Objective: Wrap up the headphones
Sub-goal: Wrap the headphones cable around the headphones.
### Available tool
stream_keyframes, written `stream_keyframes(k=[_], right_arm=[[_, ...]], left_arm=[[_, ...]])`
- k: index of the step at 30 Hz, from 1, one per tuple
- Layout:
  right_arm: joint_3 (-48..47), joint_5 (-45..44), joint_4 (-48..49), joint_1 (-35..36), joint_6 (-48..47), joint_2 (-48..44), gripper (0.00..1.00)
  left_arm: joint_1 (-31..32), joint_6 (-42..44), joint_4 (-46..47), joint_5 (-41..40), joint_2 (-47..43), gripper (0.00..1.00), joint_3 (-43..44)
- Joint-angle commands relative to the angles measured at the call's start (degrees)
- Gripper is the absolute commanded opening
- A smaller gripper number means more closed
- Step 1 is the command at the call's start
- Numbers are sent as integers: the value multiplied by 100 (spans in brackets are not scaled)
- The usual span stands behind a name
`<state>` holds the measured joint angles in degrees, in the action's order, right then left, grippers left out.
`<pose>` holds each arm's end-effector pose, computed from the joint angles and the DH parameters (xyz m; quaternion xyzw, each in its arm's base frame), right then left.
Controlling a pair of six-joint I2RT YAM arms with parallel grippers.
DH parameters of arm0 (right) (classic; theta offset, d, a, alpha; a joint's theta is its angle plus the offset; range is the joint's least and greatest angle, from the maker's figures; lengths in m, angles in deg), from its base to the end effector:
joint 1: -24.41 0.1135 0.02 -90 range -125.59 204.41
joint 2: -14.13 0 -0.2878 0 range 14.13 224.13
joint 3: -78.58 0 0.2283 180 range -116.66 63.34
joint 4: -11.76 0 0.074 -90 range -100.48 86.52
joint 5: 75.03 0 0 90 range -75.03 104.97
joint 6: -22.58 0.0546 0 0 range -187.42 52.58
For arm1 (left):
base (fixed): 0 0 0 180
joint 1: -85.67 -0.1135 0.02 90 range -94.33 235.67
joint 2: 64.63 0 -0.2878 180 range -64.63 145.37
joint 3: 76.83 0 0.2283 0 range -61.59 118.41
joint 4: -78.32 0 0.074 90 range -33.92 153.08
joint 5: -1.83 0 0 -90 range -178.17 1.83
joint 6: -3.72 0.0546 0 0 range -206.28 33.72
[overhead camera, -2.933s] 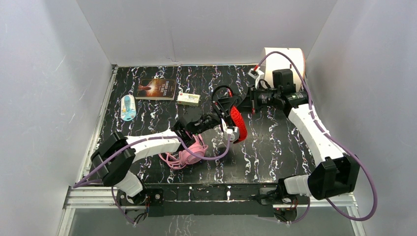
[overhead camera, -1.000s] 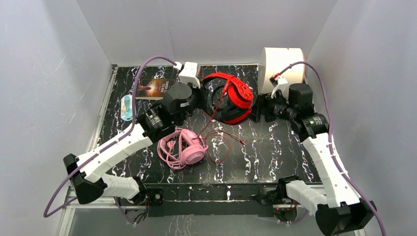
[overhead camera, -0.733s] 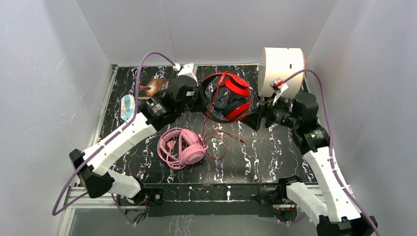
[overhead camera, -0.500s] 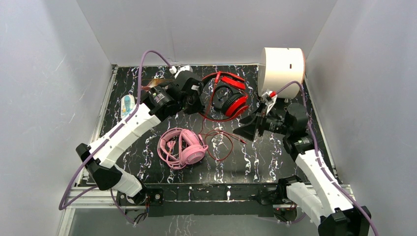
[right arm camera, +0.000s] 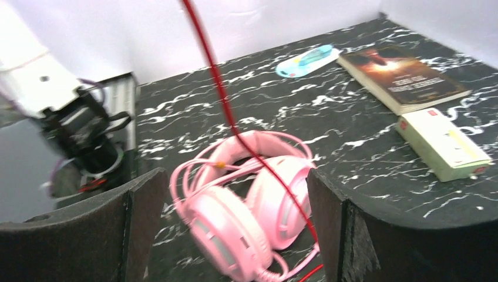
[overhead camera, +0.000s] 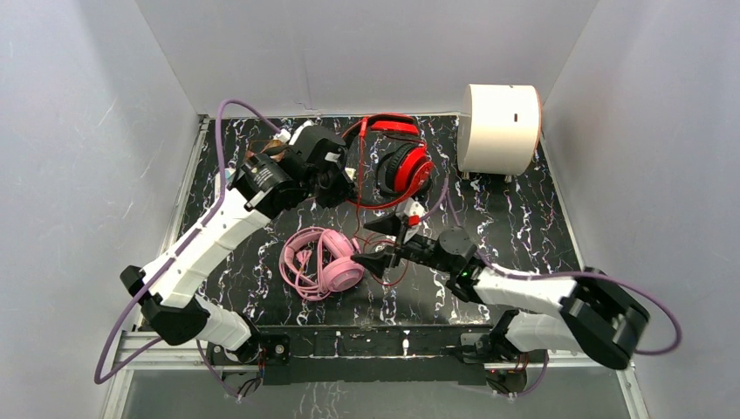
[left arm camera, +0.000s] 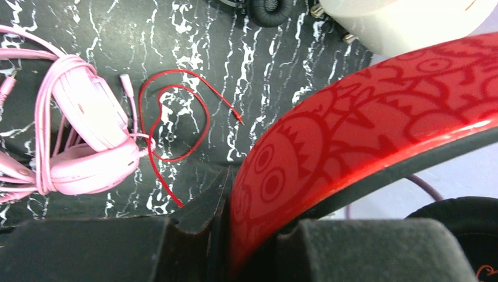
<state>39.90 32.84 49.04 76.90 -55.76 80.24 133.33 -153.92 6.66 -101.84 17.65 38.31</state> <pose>0.1269 0.1928 0.2930 -0.3332 0.5546 0.4861 0.5874 0.1928 -0.1925 0.4430 -0.2060 0.8729 -0.3050 0.3202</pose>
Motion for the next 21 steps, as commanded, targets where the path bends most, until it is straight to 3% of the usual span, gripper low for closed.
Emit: stream_keyframes(k=[1,6,10,21], right_arm=[[67,-962,2773,158,-808,874,94],[3,-1044,3894,295,-1014,1626,88],[-117,-829,4371,301,-937,2024,76],[-507,-94,4308,425,-508,2262,51]], left_arm=[[-42,-376,251,263,-395,0,95],[-46,-440,287,295,-472,0,109],[-41,-469,292,237,-511,0,63],[-60,-497,542,299,-481,0,-106]])
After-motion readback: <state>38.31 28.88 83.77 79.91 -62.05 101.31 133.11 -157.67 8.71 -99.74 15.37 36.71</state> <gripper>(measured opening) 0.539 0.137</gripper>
